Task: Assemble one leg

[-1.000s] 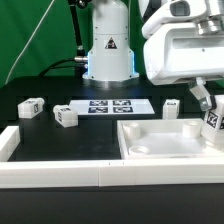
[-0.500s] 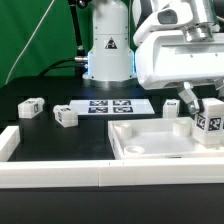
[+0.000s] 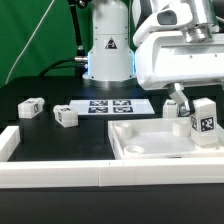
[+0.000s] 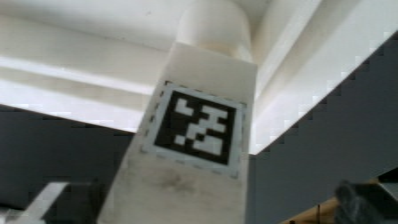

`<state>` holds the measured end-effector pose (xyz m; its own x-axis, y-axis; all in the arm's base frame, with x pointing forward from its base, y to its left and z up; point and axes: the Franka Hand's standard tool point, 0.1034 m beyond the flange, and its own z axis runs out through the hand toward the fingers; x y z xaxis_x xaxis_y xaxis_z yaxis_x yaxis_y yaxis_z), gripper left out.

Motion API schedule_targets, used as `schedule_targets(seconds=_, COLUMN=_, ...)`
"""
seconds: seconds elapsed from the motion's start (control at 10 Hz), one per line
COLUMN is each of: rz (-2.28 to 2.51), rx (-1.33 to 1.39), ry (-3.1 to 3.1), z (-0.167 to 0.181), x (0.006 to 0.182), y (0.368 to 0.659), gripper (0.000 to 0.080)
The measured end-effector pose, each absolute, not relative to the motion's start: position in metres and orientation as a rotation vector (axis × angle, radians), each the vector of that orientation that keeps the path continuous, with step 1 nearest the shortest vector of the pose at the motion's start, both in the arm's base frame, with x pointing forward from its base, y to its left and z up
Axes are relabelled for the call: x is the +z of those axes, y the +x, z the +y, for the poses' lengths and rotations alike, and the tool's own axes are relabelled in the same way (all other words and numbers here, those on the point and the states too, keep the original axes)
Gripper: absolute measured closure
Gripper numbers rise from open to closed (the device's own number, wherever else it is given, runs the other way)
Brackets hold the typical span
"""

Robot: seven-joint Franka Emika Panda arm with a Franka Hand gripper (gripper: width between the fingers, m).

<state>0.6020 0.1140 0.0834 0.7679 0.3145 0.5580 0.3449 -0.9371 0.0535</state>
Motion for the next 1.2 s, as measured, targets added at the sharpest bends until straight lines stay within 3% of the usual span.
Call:
schedule_targets(seconds=0.3, rz=-0.541, rx=-0.872, ry=-2.917, z=0.11, x=0.085, y=0.601, gripper=0.0151)
schedule_targets(seconds=0.6, rz=-0.545, rx=-0.839, ry=-2.933, z=0.106, x=0.102, y=0.606, gripper=0.0151)
schedule_targets(seconds=0.9, rz=-0.551, rx=-0.781, ry=-2.947, z=0.104, x=0.094, y=0.604, gripper=0.0151)
schedule_targets(seconds=1.2, rz=-0.58, rx=-0.406, ry=-3.0, z=0.112, x=0.092, y=0.606, gripper=0.0151)
